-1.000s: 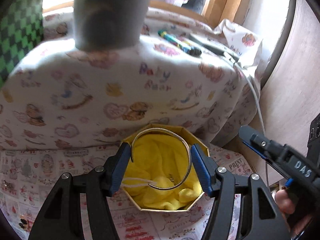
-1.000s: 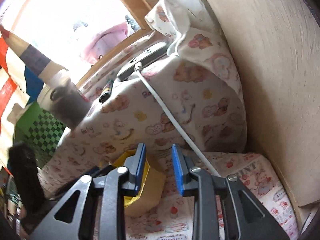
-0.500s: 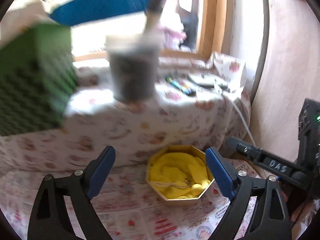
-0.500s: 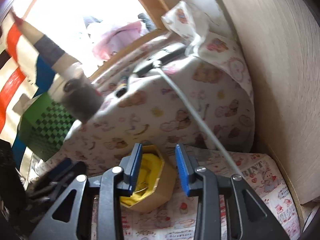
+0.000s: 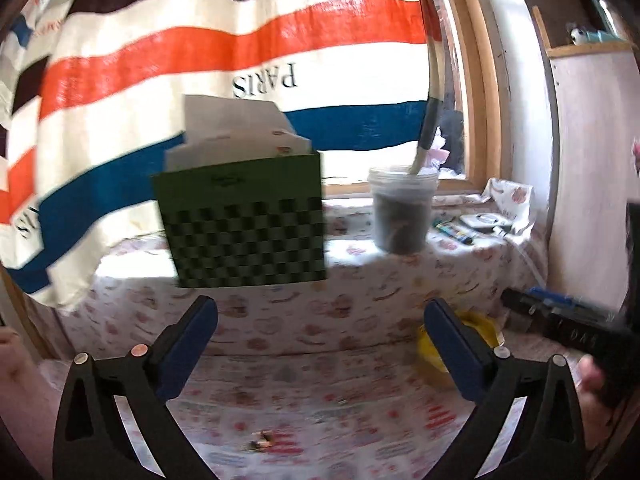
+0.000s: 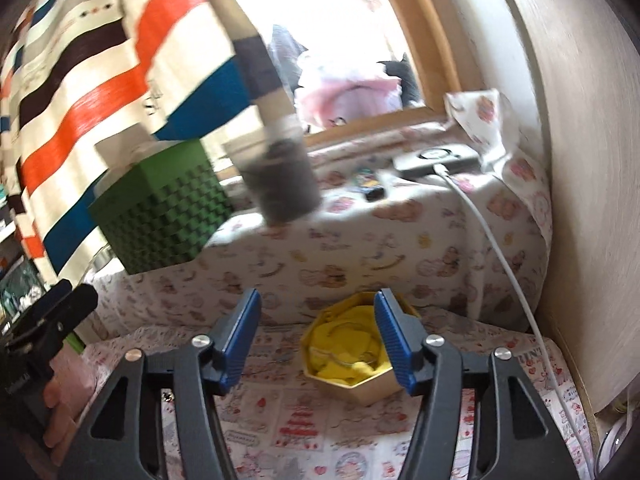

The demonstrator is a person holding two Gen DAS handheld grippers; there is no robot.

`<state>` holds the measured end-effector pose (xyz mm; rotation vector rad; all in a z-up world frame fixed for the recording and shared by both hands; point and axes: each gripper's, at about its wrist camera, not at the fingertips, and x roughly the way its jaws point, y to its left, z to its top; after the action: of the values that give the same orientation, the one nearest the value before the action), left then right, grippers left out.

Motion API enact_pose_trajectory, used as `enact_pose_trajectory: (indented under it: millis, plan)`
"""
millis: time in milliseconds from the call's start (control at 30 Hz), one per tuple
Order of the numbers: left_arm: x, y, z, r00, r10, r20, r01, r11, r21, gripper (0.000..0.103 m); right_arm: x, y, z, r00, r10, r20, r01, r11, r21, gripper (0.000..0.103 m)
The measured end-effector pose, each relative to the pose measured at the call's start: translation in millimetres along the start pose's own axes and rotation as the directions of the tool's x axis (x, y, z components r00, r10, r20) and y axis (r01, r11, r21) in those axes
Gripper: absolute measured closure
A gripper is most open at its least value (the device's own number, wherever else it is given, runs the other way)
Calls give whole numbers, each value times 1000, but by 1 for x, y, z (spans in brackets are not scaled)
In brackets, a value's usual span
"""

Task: Organize jewelry
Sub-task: 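Move the left tool back over the silver chain bracelet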

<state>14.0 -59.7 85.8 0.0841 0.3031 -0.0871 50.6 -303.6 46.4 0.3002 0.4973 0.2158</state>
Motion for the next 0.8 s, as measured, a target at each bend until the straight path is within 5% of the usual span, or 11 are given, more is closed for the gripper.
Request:
enact_pose_trajectory:
  millis: [133,367,567,800]
  plan:
    - [-8,17,-15,998,61,-11,-61,998,11,1,7,15,-10,1000,19,-10,-20,999,-41,14]
    - [2,48,-35,993,94,-77,-97,995,-32,1,27,28,-27,998,-20,-68,15,997,-77,11]
    - [33,69,-53,961,88,-264,-104,993,-47,1,45,35,-41,991,-36,-131,23,995,-93,10]
    - [52,74,-66,937,92,-336,-112,993,-41,1,55,45,-55,985,-69,-156,45,988,-148,10]
